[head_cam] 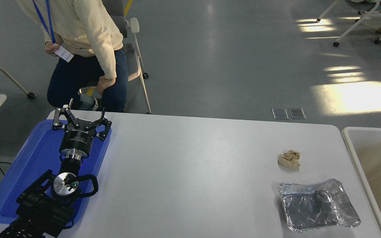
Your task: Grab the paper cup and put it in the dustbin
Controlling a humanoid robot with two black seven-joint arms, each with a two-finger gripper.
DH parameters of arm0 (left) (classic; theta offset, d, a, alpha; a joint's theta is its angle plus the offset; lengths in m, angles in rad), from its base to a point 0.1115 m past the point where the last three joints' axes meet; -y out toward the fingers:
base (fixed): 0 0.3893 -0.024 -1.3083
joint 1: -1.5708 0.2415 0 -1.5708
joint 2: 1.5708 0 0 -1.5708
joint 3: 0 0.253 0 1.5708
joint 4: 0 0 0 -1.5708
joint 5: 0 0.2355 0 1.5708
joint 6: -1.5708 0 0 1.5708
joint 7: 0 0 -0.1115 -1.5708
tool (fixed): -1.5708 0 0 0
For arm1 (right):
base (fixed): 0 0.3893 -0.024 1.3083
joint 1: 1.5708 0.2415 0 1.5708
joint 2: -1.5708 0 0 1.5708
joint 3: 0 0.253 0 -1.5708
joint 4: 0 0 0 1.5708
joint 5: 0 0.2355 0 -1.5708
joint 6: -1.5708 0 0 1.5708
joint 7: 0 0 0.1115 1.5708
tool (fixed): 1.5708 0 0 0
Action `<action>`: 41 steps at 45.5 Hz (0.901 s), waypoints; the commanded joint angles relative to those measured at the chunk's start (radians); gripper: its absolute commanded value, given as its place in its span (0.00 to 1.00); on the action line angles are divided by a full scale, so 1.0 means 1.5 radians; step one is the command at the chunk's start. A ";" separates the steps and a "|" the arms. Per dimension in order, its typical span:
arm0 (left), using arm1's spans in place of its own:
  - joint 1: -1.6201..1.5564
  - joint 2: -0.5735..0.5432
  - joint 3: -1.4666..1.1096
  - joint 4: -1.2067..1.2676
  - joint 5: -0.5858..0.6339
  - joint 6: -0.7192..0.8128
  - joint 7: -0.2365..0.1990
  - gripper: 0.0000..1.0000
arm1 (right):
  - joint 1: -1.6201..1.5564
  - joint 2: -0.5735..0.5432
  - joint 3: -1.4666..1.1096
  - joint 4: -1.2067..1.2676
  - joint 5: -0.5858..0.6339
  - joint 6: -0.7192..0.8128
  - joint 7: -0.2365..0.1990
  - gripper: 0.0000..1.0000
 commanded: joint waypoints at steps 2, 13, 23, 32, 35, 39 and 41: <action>0.000 0.000 0.000 0.000 0.000 0.000 0.000 1.00 | -0.142 0.104 0.028 -0.097 0.100 -0.080 0.000 0.00; 0.000 0.000 0.001 0.000 0.000 0.000 0.000 1.00 | -0.270 0.198 0.066 -0.259 0.139 -0.082 0.000 0.00; -0.001 -0.001 0.000 0.000 0.000 0.000 0.000 1.00 | -0.277 0.208 0.082 -0.261 0.139 -0.083 0.000 0.00; -0.002 -0.001 0.001 0.000 0.000 0.001 0.000 1.00 | -0.277 0.209 0.097 -0.263 0.139 -0.084 0.000 0.00; -0.002 -0.002 0.001 0.000 0.000 0.001 0.000 1.00 | -0.277 0.209 0.100 -0.263 0.140 -0.084 0.001 0.00; -0.002 -0.002 0.001 0.000 0.000 0.001 0.000 1.00 | -0.275 0.209 0.100 -0.263 0.140 -0.086 0.001 0.00; -0.002 -0.002 0.001 0.000 0.000 0.001 0.000 1.00 | -0.275 0.209 0.100 -0.264 0.140 -0.086 0.001 0.00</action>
